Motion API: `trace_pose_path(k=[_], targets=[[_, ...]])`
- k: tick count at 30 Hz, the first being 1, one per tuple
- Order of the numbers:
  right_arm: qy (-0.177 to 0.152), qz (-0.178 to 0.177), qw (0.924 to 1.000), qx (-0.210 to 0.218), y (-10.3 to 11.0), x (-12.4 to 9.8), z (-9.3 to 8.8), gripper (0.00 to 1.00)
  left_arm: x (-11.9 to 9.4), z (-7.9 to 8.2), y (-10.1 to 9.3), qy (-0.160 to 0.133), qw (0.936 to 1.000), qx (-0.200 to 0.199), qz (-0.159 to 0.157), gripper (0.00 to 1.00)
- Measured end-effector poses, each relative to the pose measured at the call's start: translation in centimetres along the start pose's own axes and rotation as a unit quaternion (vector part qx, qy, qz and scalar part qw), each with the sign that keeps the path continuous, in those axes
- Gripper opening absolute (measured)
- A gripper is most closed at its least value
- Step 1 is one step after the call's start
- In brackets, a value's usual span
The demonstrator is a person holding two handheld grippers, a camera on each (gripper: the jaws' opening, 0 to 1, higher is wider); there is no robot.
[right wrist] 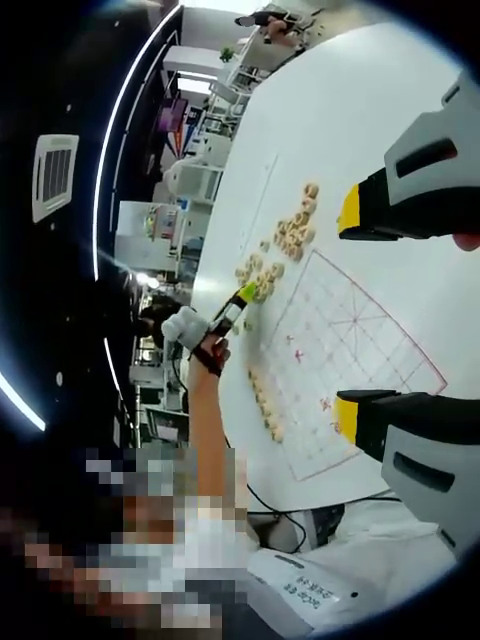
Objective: Pick up the chess pieces one by one and place each piece onto its starting position on the chessboard, setting the pieces on their correct points until all the chess pieces are arranged in the starting layout
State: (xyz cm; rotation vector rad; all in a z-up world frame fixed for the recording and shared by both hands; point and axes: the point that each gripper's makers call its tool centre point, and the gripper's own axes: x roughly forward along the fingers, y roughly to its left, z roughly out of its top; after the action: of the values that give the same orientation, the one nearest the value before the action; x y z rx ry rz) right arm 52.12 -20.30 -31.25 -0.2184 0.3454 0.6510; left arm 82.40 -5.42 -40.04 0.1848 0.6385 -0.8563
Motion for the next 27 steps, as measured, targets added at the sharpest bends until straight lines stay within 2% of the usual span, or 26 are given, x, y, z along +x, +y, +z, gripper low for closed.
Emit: trace_pose_path(k=[2, 7, 13, 20, 27], targets=[[-0.001, -0.003, 1.0, 0.003, -0.2, 0.0, 0.1, 0.6, 0.1, -0.4, -0.2, 0.003, 0.9998, -0.018, -0.009, 0.2], [0.0, -0.002, 1.0, 0.002, 0.0, 0.0, 0.0, 0.6, 0.3, -0.2, -0.1, 0.0, 1.0, -0.006, 0.0, 0.19], [0.0, -0.001, 1.0, 0.0, 0.1, 0.0, 0.1, 0.6, -0.7, 1.2, -0.2, -0.019, 0.9997, 0.007, 0.01, 0.19], [-0.001, 0.001, 1.0, -0.002, 0.2, 0.0, 0.2, 0.6, -5.0, 1.5, -1.3, -0.029, 0.999, 0.032, 0.008, 0.19], [-0.011, 0.01, 0.9998, -0.014, 1.4, -0.2, 1.4, 0.6, -11.0, -1.5, -4.2, -0.035, 0.9987, 0.036, -0.002, 0.19]])
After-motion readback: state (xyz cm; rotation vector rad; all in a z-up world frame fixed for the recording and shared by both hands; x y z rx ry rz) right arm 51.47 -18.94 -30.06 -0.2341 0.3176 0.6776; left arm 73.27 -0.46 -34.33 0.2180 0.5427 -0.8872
